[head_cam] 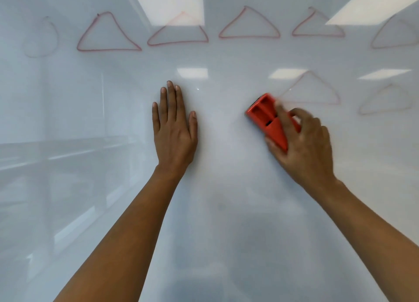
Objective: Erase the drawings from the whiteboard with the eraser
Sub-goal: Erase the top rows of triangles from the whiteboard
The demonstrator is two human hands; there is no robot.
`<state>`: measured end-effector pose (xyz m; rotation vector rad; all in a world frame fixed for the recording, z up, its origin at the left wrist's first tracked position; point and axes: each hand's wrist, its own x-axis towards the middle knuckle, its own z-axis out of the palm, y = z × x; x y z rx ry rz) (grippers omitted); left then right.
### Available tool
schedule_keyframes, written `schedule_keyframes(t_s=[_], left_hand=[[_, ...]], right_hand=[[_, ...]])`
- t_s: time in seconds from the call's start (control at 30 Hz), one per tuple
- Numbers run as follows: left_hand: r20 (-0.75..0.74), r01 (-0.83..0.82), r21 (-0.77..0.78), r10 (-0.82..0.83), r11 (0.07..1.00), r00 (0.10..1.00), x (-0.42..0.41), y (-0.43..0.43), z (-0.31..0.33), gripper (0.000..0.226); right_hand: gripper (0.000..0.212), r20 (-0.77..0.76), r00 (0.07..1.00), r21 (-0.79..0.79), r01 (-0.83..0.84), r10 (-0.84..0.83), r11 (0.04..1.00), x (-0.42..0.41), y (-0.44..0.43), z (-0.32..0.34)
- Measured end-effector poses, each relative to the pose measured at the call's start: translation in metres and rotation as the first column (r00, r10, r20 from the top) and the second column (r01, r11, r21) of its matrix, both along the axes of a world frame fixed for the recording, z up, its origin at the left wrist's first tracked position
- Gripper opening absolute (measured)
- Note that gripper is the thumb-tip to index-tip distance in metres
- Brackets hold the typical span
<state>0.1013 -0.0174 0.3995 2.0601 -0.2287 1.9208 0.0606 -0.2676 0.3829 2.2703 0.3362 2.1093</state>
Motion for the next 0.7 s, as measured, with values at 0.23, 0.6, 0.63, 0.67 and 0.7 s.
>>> schedule_keyframes(t_s=[0.23,0.6,0.63,0.67,0.7], left_hand=[[0.035,0.068,0.108,-0.072,0.992,0.997,-0.004,-0.056,0.025,0.056],[0.068,-0.009,0.131,0.0,0.991,0.998,0.007,-0.088,0.016,0.056],[0.071,-0.009,0.127,0.0,0.992,0.997,0.007,-0.089,0.016,0.056],[0.067,-0.01,0.127,0.002,0.992,0.998,0.007,-0.088,0.015,0.056],[0.065,-0.011,0.127,0.002,0.992,0.998,0.006,-0.087,0.014,0.056]], right_hand=[[0.071,0.014,1.0,0.443,-0.003,-0.003,0.896,-0.001,-0.026,0.061],[0.065,0.01,0.999,-0.059,0.035,-0.034,0.998,-0.004,-0.067,0.02],[0.067,0.024,1.0,0.049,0.017,-0.018,0.999,-0.004,-0.071,0.03],[0.068,0.034,0.999,0.175,-0.004,-0.002,0.985,-0.004,-0.071,0.039],[0.069,0.039,0.999,0.29,-0.022,0.011,0.957,-0.003,-0.068,0.048]])
